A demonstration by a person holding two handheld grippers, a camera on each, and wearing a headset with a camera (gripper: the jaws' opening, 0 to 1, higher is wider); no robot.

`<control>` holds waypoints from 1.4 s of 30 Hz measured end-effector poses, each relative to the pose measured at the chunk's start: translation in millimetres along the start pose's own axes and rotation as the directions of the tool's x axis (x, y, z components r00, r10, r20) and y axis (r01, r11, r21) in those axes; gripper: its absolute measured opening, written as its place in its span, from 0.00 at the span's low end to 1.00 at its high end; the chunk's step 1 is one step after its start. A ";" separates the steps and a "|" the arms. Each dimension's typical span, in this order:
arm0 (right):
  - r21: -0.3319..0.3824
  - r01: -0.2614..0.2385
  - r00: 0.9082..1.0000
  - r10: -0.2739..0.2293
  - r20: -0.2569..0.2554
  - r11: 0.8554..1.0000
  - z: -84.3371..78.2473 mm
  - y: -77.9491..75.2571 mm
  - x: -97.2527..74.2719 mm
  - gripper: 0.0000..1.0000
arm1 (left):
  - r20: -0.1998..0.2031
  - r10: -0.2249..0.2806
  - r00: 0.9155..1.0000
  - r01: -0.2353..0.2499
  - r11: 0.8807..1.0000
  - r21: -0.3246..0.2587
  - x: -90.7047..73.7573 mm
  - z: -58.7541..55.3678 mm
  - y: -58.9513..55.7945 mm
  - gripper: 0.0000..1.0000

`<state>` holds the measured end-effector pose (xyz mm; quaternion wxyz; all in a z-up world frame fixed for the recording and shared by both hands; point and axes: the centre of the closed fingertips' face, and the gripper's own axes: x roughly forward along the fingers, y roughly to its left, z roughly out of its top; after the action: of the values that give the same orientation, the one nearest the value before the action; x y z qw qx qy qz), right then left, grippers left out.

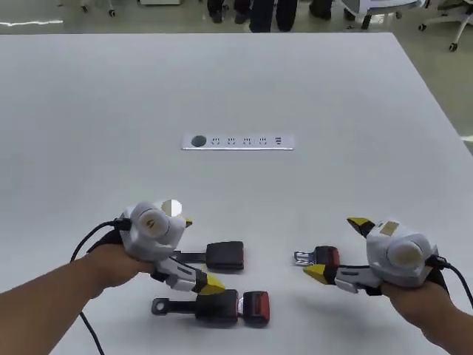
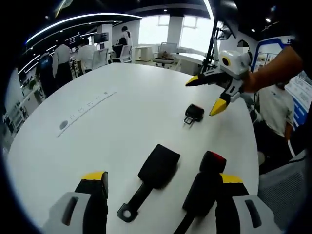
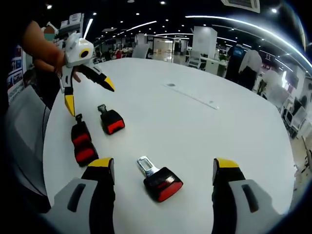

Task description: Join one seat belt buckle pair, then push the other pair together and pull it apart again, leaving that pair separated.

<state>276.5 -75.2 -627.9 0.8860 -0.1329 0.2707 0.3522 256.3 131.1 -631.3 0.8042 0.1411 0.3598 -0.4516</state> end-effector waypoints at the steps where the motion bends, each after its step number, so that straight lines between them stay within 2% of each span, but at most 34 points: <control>1: 0.002 0.008 1.000 -0.008 0.003 1.000 0.7 -0.3 -0.8 0.82 | 0.008 0.014 1.000 -0.013 1.000 -0.008 -3.1 0.1 -0.2 0.95; 4: 0.037 0.041 0.999 -0.042 0.033 0.998 7.2 6.6 -9.5 0.84 | 0.062 0.068 0.996 -0.063 0.995 -0.078 -11.1 -1.6 2.7 1.00; 6: 0.036 0.060 0.997 -0.061 0.040 0.998 9.2 8.1 -14.0 0.85 | 0.082 0.089 0.993 -0.080 0.991 -0.107 -16.7 -1.8 3.3 1.00; 8: 0.039 0.069 0.997 -0.071 0.044 0.997 11.7 12.3 -18.6 0.86 | 0.110 0.133 0.985 -0.117 0.983 -0.140 -25.3 -0.2 4.8 1.00; 9: 0.041 0.072 0.996 -0.074 0.046 0.997 12.6 14.6 -20.8 0.86 | 0.124 0.143 0.982 -0.123 0.979 -0.160 -27.6 -2.1 4.1 1.00; 12: 0.052 0.089 0.995 -0.091 0.049 0.995 12.3 14.8 -23.7 0.86 | 0.136 0.145 0.980 -0.121 0.978 -0.172 -34.0 -3.7 -3.8 1.00; 14: 0.073 0.104 0.992 -0.109 0.068 0.992 14.4 18.2 -27.7 0.86 | 0.145 0.165 0.976 -0.137 0.973 -0.184 -39.2 -7.6 -3.2 1.00; 16: 0.090 0.125 0.989 -0.132 0.074 0.988 14.9 21.1 -32.2 0.87 | 0.166 0.185 0.969 -0.148 0.966 -0.213 -45.1 -10.7 -3.6 1.00; 17: 0.103 0.137 0.986 -0.145 0.082 0.985 15.6 21.5 -34.7 0.88 | 0.175 0.199 0.964 -0.156 0.961 -0.229 -48.7 -11.2 -8.0 1.00; 21: 0.134 0.166 0.979 -0.180 0.099 0.977 16.7 31.6 -45.9 0.89 | 0.184 0.227 0.956 -0.176 0.950 -0.259 -58.3 -17.7 -13.6 1.00; 22: 0.135 0.169 0.978 -0.183 0.101 0.976 15.3 33.1 -45.9 0.90 | 0.191 0.241 0.951 -0.185 0.944 -0.274 -62.0 -18.7 -17.0 1.00; 24: 0.149 0.171 0.977 -0.187 0.104 0.974 13.4 33.1 -47.2 0.91 | 0.201 0.258 0.945 -0.191 0.934 -0.302 -68.8 -22.7 -13.4 1.00; 27: 0.156 0.182 0.973 -0.201 0.114 0.971 12.2 37.6 -53.9 0.91 | 0.213 0.285 0.935 -0.209 0.925 -0.319 -78.2 -26.0 -17.3 1.00; 28: 0.154 0.185 0.972 -0.203 0.113 0.971 11.7 40.7 -55.7 0.92 | 0.215 0.296 0.931 -0.215 0.918 -0.334 -81.7 -28.0 -18.8 1.00; 31: 0.158 0.192 0.971 -0.211 0.113 0.969 9.1 45.9 -61.1 0.93 | 0.236 0.307 0.922 -0.207 0.906 -0.370 -90.0 -33.0 -23.8 1.00; 34: 0.178 0.201 0.967 -0.224 0.121 0.963 8.2 52.7 -68.2 0.95 | 0.233 0.322 0.918 -0.217 0.896 -0.386 -96.3 -40.8 -28.5 1.00; 36: 0.173 0.207 0.967 -0.228 0.117 0.963 6.4 55.7 -70.6 0.95 | 0.232 0.331 0.915 -0.227 0.895 -0.383 -99.7 -43.0 -33.2 1.00; 38: 0.174 0.209 0.966 -0.231 0.118 0.962 4.6 59.7 -74.1 0.96 | 0.234 0.337 0.912 -0.232 0.894 -0.383 -105.5 -47.6 -31.2 1.00; 41: 0.184 0.209 0.965 -0.234 0.122 0.960 1.5 66.5 -78.5 0.96 | 0.238 0.345 0.908 -0.241 0.894 -0.377 -111.0 -49.4 -37.4 1.00; 42: 0.184 0.210 0.964 -0.234 0.124 0.960 0.6 67.8 -79.2 0.96 | 0.247 0.348 0.904 -0.239 0.893 -0.382 -113.5 -49.9 -38.8 1.00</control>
<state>181.6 -70.1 -585.0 0.9453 -0.0608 0.2184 0.2348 163.8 208.2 -582.3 0.9220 -0.0203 0.2767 -0.2702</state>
